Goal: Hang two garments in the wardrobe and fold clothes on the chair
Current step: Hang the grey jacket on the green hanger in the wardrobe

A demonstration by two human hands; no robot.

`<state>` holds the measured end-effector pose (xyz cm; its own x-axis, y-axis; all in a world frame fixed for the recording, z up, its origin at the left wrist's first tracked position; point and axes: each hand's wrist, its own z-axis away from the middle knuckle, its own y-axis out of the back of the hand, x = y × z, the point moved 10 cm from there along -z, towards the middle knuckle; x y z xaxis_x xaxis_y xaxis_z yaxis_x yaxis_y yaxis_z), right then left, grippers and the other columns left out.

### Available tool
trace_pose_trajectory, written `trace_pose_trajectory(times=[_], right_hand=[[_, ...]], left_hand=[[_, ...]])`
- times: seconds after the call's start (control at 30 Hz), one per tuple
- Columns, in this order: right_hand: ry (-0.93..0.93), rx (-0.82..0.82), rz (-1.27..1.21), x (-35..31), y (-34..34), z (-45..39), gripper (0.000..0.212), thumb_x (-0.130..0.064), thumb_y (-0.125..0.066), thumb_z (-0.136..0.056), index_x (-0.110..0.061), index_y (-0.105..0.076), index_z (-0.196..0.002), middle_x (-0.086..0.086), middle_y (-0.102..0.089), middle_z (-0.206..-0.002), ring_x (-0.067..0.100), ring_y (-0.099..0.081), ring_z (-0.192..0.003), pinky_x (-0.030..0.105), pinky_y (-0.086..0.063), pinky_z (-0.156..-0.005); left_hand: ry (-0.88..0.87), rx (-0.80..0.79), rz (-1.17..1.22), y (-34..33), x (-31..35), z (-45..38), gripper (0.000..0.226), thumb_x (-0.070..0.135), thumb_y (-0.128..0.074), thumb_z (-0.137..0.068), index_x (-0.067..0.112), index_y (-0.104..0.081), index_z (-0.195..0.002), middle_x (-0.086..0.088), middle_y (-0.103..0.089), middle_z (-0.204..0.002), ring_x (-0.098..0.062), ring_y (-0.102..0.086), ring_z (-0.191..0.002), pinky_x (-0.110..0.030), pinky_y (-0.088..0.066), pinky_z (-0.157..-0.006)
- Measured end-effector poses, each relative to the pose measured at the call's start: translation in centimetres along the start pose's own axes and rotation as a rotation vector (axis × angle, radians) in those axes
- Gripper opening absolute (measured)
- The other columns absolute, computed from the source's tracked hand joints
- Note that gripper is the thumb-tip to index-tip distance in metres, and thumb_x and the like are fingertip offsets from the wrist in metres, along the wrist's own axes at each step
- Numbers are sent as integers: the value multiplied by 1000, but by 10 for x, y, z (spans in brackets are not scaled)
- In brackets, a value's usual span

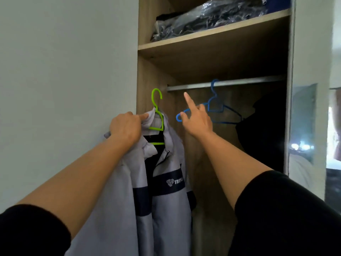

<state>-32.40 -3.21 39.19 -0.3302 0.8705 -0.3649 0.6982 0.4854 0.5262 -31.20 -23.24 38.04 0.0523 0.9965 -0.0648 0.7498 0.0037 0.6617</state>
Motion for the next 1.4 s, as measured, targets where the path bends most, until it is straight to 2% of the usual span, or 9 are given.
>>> trace_pose_trajectory(times=[0.23, 0.33, 0.43, 0.53, 0.73, 0.87, 1.03, 1.27, 1.4], right_hand=[[-155, 4, 69, 53, -1, -73, 55, -49, -34, -97, -45, -12, -147, 21, -10, -155, 41, -40, -130, 44, -36, -103], [-176, -32, 105, 68, -11, -98, 54, -53, -31, -96, -44, -16, -147, 22, -8, -155, 41, -36, -133, 45, -33, -106], [-205, -53, 124, 83, -25, -116, 51, -54, -27, -97, -38, -25, -146, 20, -15, -154, 38, -32, -136, 45, -28, -109], [-220, -113, 164, 95, -40, -126, 54, -52, -23, -97, -23, -41, -139, 16, -36, -147, 35, -35, -134, 46, -30, -106], [-329, -49, 142, 119, -34, -125, 42, -32, -45, -93, -3, -56, -122, 19, -53, -132, 36, -51, -121, 38, -44, -95], [-345, -3, 110, 130, -31, -127, 37, -24, -47, -91, -2, -59, -117, 20, -57, -126, 36, -54, -116, 35, -46, -89], [-306, 74, 74, 132, -25, -122, 31, -14, -45, -92, -2, -65, -112, 21, -60, -122, 36, -56, -113, 33, -47, -90], [-209, 188, 58, 119, -11, -123, 26, -7, -42, -93, -1, -62, -109, 19, -61, -116, 34, -55, -110, 34, -46, -90], [-147, 222, 51, 116, -19, -108, 23, -11, -41, -93, -4, -61, -103, 18, -53, -115, 36, -56, -101, 35, -46, -87]], left_hand=[[21, 76, 30, -37, 29, -71, 55, 13, -36, -97, 46, -32, -141, -13, -60, -117, -32, -59, -106, -35, -45, -79], [12, 121, 52, -44, 41, -101, 53, 17, -35, -99, 49, -29, -140, -12, -61, -115, -32, -60, -105, -36, -45, -79], [-4, 149, 68, -54, 52, -122, 50, 19, -35, -99, 48, -30, -141, -13, -60, -116, -32, -60, -104, -37, -46, -79], [-27, 159, 83, -63, 64, -139, 50, 18, -34, -99, 45, -32, -141, -14, -59, -114, -33, -59, -103, -37, -45, -76], [-79, 157, 92, -75, 99, -168, 43, 16, -36, -99, 34, -45, -137, -14, -60, -116, -33, -60, -105, -36, -46, -76], [-65, 160, 135, -72, 110, -190, 37, 16, -39, -97, 24, -56, -129, -14, -60, -121, -33, -58, -110, -38, -48, -83], [-122, 167, 154, -63, 126, -202, 37, 21, -36, -100, 27, -52, -133, -15, -56, -128, -34, -55, -115, -39, -46, -89], [-120, 32, 199, -98, 151, -205, 40, 12, -38, -97, 24, -50, -134, -13, -55, -127, -31, -54, -116, -37, -47, -88], [-134, 46, 394, -103, 147, -202, 34, 29, -39, -99, 23, -56, -127, -15, -55, -122, -33, -55, -112, -41, -46, -90]])
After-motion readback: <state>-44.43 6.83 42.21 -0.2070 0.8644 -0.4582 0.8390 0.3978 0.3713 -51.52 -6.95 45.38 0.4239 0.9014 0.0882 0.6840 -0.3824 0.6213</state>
